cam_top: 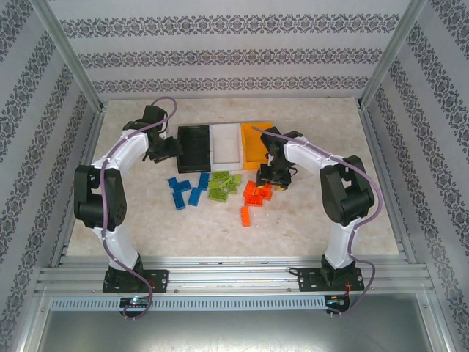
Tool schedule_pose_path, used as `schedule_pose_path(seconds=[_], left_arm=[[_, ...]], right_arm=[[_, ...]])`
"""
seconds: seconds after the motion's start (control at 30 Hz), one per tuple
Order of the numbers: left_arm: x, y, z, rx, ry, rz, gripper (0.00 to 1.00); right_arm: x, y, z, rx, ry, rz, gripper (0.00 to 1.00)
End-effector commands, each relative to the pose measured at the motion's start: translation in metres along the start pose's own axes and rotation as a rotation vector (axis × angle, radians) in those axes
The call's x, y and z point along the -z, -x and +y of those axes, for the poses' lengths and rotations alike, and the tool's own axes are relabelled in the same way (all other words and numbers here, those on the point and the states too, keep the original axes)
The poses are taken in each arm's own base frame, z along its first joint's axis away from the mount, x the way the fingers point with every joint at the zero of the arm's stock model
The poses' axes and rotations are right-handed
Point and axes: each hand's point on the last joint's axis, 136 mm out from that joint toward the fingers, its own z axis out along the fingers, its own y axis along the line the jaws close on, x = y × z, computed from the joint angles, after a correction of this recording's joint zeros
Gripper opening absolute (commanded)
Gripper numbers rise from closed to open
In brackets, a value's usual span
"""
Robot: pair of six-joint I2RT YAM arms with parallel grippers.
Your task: Sort the legos into containers by color
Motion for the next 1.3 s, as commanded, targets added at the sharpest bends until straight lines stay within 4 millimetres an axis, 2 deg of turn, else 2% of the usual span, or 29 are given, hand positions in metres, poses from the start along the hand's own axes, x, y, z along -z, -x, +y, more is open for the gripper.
schedule_pose_path(seconds=[0.0, 0.23, 0.37, 0.67, 0.87, 1.0, 1.13, 1.27], left_arm=[[0.017, -0.001, -0.003, 0.011, -0.025, -0.019, 0.51], [0.02, -0.008, -0.002, 0.009, -0.027, -0.012, 0.52], [0.021, -0.011, 0.0, 0.01, -0.025, -0.011, 0.52], [0.019, -0.012, -0.002, 0.019, -0.038, -0.008, 0.52], [0.016, -0.014, -0.005, 0.03, -0.058, 0.002, 0.52], [0.016, -0.015, -0.007, 0.032, -0.073, 0.007, 0.52], [0.016, -0.02, -0.013, 0.041, -0.114, 0.022, 0.53], [0.014, -0.025, -0.021, 0.063, -0.164, 0.042, 0.53]], right_arm=[[-0.015, -0.003, -0.01, -0.026, -0.052, 0.021, 0.56], [-0.026, 0.004, -0.017, -0.065, -0.067, 0.021, 0.47], [-0.023, 0.005, -0.022, -0.07, -0.069, 0.01, 0.39], [-0.01, -0.005, -0.038, -0.079, -0.081, -0.016, 0.29], [0.009, -0.019, -0.047, -0.076, -0.087, -0.043, 0.26], [0.03, -0.026, -0.046, -0.073, -0.064, -0.079, 0.26], [0.057, -0.02, -0.033, -0.056, -0.004, -0.138, 0.26], [0.084, 0.001, -0.008, -0.026, 0.067, -0.2, 0.26]])
